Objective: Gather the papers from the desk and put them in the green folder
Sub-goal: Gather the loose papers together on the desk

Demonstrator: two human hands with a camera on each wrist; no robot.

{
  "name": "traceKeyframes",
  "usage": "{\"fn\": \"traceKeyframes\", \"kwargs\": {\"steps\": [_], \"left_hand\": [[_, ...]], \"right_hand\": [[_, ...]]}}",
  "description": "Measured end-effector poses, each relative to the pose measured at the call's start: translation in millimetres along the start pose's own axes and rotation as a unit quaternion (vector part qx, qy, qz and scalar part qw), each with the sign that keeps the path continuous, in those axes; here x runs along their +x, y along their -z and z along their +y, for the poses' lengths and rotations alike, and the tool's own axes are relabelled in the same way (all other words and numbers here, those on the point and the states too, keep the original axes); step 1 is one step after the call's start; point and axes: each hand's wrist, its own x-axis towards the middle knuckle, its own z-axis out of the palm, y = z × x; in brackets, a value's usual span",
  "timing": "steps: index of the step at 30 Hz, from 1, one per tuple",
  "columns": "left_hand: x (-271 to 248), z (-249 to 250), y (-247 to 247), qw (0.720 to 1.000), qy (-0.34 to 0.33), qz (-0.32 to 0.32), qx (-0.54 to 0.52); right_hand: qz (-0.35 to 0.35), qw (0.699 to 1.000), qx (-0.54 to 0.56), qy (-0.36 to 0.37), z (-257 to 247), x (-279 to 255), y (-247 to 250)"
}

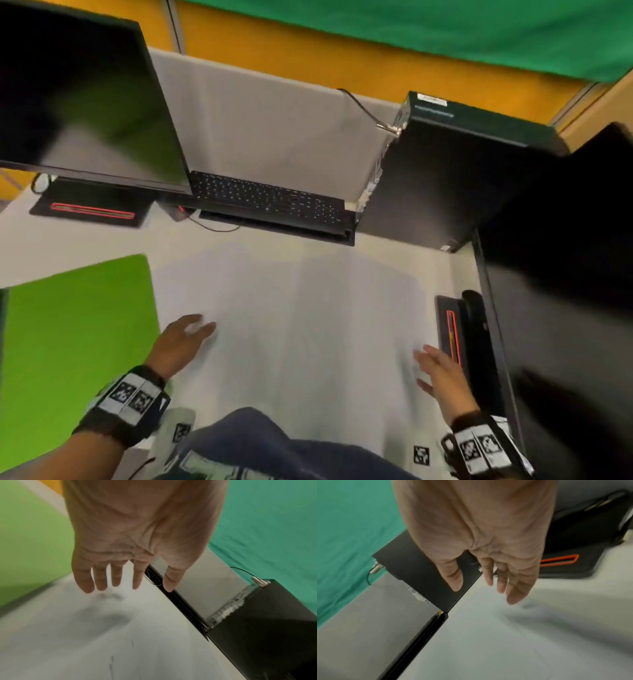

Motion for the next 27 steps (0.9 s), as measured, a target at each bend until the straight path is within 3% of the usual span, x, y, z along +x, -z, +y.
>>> {"fn": "traceKeyframes", "kwargs": {"steps": [3, 6, 10, 13, 16, 20, 24, 27], "left_hand": [[23, 4, 1, 0.998, 0.040, 0.056, -0.011], [44, 6, 3, 0.989, 0.067, 0.106, 0.075], [50, 8, -6, 0.965, 0.093, 0.105, 0.222], [36, 6, -24, 0.951, 0.092, 0.100, 0.278], [28, 5, -41, 0.950, 0.070, 0.053, 0.299], [22, 13, -47, 0.967, 0.054, 0.068, 0.241], [25, 33, -39, 0.982, 0.107, 0.119, 0.104], [34, 48, -53, 0.986, 0.127, 0.059, 0.085]], "right_hand": [[0.035, 0.999, 0.029, -0.029, -10, 14, -7], [0.084, 0.995, -0.025, -0.057, -15, 28, -16], [0.132, 0.974, -0.166, -0.079, -17, 45, -29], [0.147, 0.956, -0.238, -0.088, -18, 49, -42], [0.147, 0.948, -0.272, -0.080, -16, 49, -56], [0.151, 0.940, -0.295, -0.085, -18, 47, -59], [0.173, 0.935, -0.296, -0.091, -19, 48, -56], [0.120, 0.958, -0.254, -0.066, -20, 49, -73]]}}
